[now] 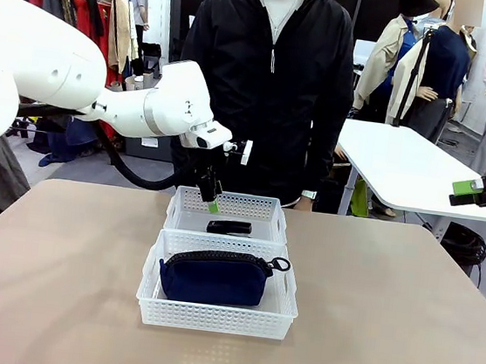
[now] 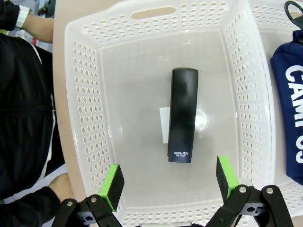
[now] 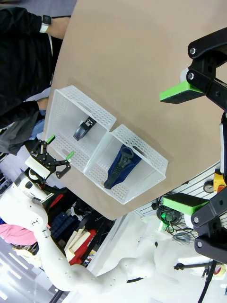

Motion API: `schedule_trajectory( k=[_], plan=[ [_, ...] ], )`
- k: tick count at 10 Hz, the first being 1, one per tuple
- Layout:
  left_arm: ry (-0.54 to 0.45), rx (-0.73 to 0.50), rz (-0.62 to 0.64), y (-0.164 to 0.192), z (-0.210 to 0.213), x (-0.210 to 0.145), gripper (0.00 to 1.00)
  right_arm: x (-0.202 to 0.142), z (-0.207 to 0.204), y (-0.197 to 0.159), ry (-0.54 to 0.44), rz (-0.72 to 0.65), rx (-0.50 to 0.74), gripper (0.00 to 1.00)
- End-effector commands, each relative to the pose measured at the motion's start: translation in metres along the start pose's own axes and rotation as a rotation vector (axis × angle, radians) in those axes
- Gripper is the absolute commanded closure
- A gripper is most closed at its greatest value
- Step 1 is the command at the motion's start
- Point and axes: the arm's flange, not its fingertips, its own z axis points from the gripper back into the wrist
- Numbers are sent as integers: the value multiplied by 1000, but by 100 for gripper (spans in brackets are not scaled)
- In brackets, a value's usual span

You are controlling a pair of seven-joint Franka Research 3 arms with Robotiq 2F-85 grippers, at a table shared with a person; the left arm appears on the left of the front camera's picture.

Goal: Distribute items into two baskets.
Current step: Place the picked Stapler into the Organizing basket as instructed by the person.

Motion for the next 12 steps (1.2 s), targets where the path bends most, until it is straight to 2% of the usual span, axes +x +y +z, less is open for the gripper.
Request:
schedule_trajectory(
  k=[1, 3, 6, 8, 10, 12],
  plan=[
    [-1, 5, 0, 0, 2, 0, 0, -1, 0, 1, -3, 0, 2, 0],
    [0, 0, 0, 0, 0, 0, 0, -1, 0, 1, -3, 0, 2, 0],
    [-64, 78, 110, 8, 74, -3, 0, -1, 0, 1, -3, 0, 2, 0],
    [-102, 84, 225, -5, 121, -31, 0, -1, 0, 1, -3, 0, 2, 0],
    [-125, 119, 359, -36, 161, -67, 0, -1, 0, 1, -3, 0, 2, 0],
    [-222, 152, 471, -65, 196, -107, 0, -1, 0, 1, -3, 0, 2, 0]
  ],
)
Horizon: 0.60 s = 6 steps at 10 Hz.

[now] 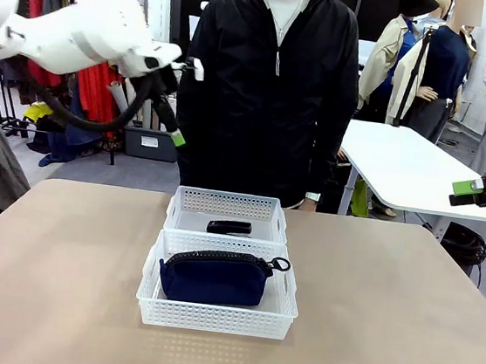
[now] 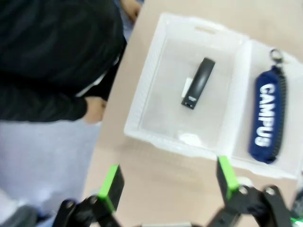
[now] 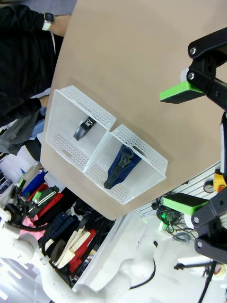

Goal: Distribute items into two baskets.
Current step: Place the picked Stapler into the Organizing basket as instructed by the person.

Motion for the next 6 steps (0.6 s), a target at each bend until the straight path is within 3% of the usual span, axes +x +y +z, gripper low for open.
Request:
schedule_trajectory(
  k=[1, 3, 6],
  plan=[
    [-99, 46, 109, -39, 37, -57, 0, 0, 0, 2, -3, 1, 1, 0],
    [-174, 115, 217, -56, 72, -108, 0, 0, 0, 2, -3, 1, 1, 0],
    [-231, 96, 372, -65, 121, -188, 0, 0, 0, 2, -3, 1, 1, 0]
  ],
)
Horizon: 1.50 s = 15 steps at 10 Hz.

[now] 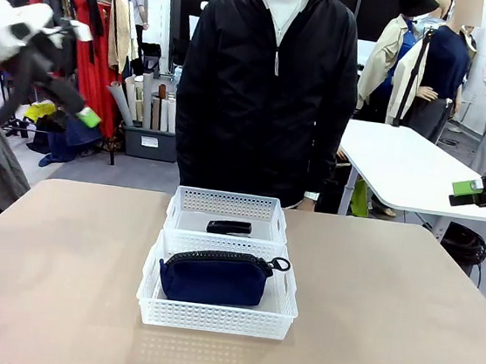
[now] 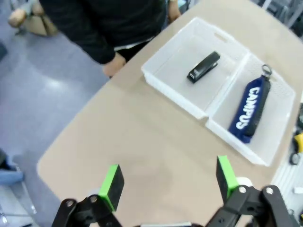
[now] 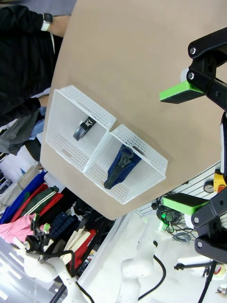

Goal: Distribute items into two baskets.
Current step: Place the picked Stapler into the Organizing basket as instructed by the person.

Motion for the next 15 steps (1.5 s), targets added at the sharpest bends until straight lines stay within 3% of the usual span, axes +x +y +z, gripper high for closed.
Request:
schedule_trajectory(
  k=[1, 3, 6, 10, 13, 15],
  plan=[
    [-40, -37, 49, 9, 10, -30, 0, 0, 1, 2, -3, 1, 1, 0],
    [-164, -140, 88, 27, 28, -69, 0, 0, 1, 2, -3, 1, 1, 0],
    [-222, -242, 110, 42, 26, -109, 0, 0, 1, 2, -3, 1, 1, 0],
    [-219, -342, 103, 43, 24, -123, 0, 0, 1, 2, -3, 1, 1, 0],
    [-258, -353, 95, 43, 30, -121, 0, 0, 1, 2, -3, 1, 1, 0],
    [-209, -334, 118, 42, 23, -125, 0, 0, 1, 2, -3, 1, 1, 0]
  ],
)
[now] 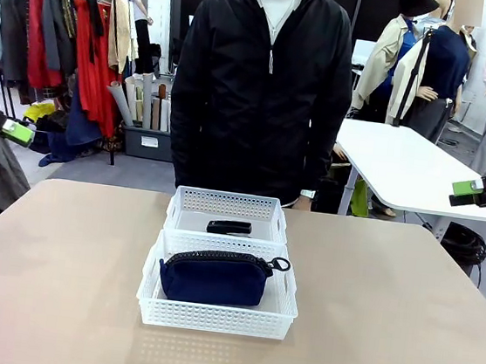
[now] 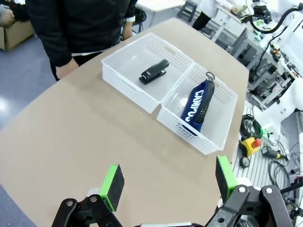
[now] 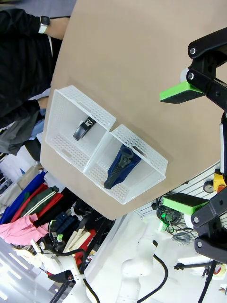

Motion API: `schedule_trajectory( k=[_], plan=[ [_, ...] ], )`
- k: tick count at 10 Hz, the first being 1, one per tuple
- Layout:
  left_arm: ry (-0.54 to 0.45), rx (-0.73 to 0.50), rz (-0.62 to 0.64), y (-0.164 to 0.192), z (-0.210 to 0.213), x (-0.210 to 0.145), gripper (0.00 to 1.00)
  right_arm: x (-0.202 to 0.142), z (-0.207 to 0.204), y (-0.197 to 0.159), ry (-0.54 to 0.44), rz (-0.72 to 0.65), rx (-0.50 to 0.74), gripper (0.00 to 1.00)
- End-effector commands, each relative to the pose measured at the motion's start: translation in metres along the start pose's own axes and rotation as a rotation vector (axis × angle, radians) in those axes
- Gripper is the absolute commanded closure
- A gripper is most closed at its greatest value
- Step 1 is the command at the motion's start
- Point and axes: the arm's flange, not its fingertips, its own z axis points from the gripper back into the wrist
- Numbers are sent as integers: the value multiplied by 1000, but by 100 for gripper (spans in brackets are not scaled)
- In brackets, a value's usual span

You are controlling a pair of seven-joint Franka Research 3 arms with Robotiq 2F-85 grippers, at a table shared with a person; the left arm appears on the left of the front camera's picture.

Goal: Distribute items into two baskets.
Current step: Place the picked Stapler into the Organizing basket as instructed by the person.

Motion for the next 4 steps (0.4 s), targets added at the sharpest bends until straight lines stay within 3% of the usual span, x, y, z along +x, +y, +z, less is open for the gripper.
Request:
schedule_trajectory(
  k=[1, 4],
  plan=[
    [5, 4, 1, 0, -1, -1, 0, 0, 0, 2, -3, 2, 1, 0],
    [5, 4, 1, 0, -1, -1, 0, 0, 0, 2, -3, 2, 1, 0]
  ],
)
